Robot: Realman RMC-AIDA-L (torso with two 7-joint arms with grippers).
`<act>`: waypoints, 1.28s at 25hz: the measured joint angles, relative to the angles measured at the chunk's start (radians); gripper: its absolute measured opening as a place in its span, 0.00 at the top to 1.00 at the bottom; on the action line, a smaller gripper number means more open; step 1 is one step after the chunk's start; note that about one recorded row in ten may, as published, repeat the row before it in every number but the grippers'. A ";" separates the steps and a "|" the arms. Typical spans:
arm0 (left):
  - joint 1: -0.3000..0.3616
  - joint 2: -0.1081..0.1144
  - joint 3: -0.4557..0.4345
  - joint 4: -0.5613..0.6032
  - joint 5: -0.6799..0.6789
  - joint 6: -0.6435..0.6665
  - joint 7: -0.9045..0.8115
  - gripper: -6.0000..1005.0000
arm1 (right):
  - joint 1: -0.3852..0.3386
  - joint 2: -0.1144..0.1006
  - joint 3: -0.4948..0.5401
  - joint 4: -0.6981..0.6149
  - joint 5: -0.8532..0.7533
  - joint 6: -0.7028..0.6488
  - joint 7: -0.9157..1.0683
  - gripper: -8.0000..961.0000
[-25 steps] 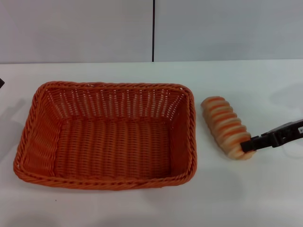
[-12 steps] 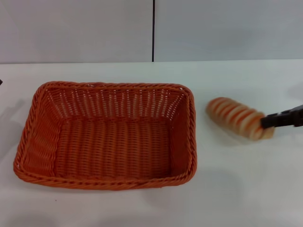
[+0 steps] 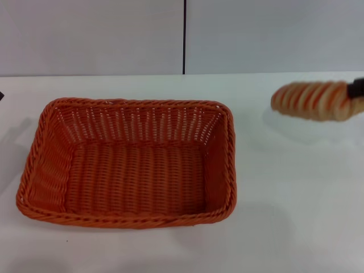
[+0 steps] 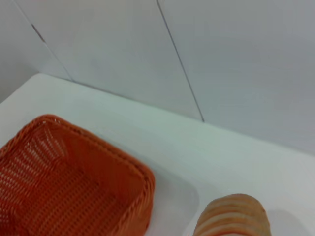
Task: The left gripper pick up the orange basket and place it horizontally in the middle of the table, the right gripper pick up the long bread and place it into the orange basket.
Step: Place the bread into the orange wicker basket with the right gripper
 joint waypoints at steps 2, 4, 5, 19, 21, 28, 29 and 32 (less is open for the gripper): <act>-0.002 0.000 0.000 -0.007 0.000 0.001 -0.001 0.23 | 0.009 0.000 0.001 -0.049 0.004 -0.008 0.013 0.76; -0.002 0.000 0.000 -0.007 0.000 0.001 -0.001 0.23 | 0.019 0.000 0.001 -0.092 0.013 -0.014 0.022 0.77; -0.006 0.000 -0.002 -0.023 0.000 0.003 -0.003 0.23 | 0.025 0.000 0.001 -0.107 0.021 -0.017 0.027 0.78; -0.030 -0.001 -0.003 -0.038 0.000 -0.001 -0.008 0.23 | 0.084 0.005 -0.218 -0.167 0.358 -0.090 0.064 0.90; -0.034 -0.001 -0.003 -0.043 0.000 0.001 -0.002 0.23 | 0.089 0.009 -0.284 -0.105 0.377 -0.080 0.053 0.90; -0.043 -0.002 -0.003 -0.052 0.000 -0.005 0.001 0.23 | 0.136 0.018 -0.408 0.167 0.368 -0.018 -0.079 0.91; -0.043 -0.002 -0.003 -0.052 0.000 -0.005 0.001 0.23 | 0.154 0.017 -0.411 0.247 0.362 -0.004 -0.151 0.91; -0.047 -0.001 -0.003 -0.062 0.000 -0.007 0.003 0.23 | 0.172 0.017 -0.411 0.312 0.359 0.005 -0.219 0.92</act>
